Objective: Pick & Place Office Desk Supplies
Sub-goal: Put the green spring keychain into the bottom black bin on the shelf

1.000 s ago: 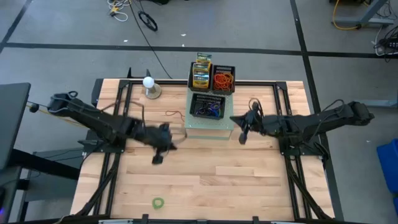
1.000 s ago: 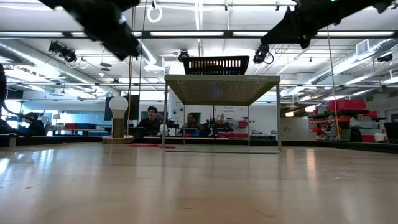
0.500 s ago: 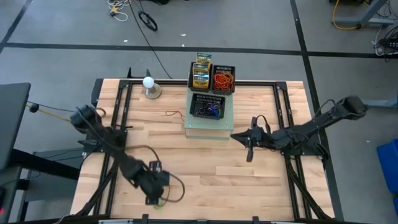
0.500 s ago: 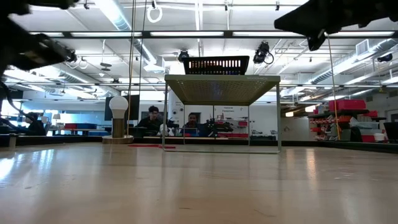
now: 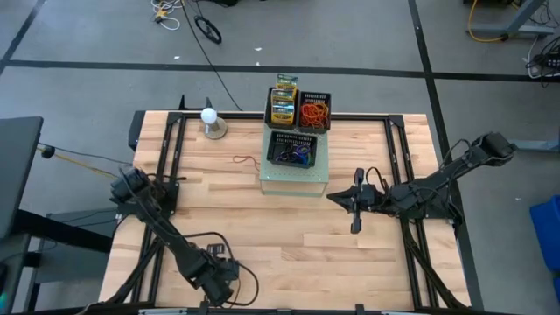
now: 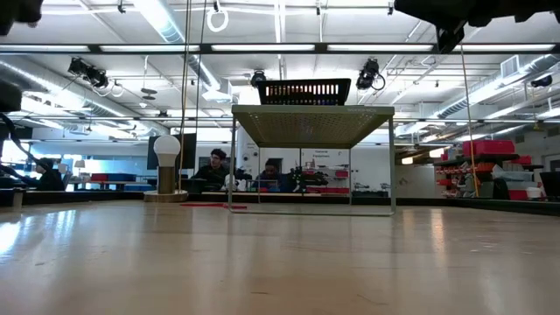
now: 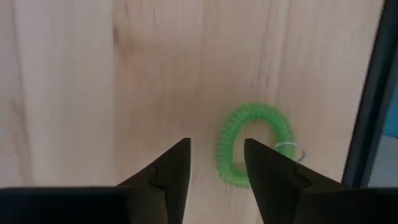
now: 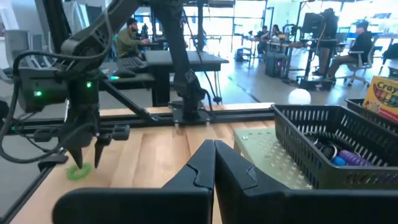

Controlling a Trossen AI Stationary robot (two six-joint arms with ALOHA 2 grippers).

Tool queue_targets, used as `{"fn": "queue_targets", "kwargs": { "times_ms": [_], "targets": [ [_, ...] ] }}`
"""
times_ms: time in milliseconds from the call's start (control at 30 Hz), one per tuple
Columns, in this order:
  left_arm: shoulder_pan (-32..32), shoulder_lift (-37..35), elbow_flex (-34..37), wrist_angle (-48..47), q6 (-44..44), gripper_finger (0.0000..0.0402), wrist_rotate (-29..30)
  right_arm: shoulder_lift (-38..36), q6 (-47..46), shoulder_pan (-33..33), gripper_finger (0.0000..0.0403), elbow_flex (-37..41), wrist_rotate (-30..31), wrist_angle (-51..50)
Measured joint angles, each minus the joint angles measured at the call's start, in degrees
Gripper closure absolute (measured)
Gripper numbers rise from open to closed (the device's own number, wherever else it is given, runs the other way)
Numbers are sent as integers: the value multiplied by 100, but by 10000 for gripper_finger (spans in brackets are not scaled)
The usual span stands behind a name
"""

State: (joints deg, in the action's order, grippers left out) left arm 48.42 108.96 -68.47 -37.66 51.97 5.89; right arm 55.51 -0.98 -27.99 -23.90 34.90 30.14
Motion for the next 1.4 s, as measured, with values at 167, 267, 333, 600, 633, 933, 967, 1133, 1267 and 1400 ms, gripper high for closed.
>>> {"fn": "queue_targets", "kwargs": {
  "times_ms": [167,267,333,600,633,933,967,1133,1267,1400],
  "targets": [
    [-3,179,2,25,56,264,-173,2,56,0,396,0,0,-6],
    [-11,193,2,35,55,304,-245,2,103,4,396,0,0,-8],
    [-16,196,6,25,101,341,-207,2,165,2,396,0,0,-8],
    [-191,-246,13,-185,263,387,745,2,243,4,396,-2,-3,-31],
    [-281,-442,13,-320,269,388,1024,2,279,4,396,-2,-3,-38],
    [-1923,-2398,0,-459,-847,389,3052,4,342,9,396,-2,-5,-187],
    [-2195,-2556,1,-396,-1093,387,3221,4,340,9,396,-2,-9,-223],
    [-3678,-2912,-263,474,-3216,383,3449,4,381,9,396,-2,-9,-320],
    [-4688,-2670,-693,1094,-4633,383,2912,4,428,20,396,-4,-11,-341],
    [-5407,-2312,-1028,1139,-5056,383,2095,4,429,20,396,-11,-7,-412]
  ]
}}
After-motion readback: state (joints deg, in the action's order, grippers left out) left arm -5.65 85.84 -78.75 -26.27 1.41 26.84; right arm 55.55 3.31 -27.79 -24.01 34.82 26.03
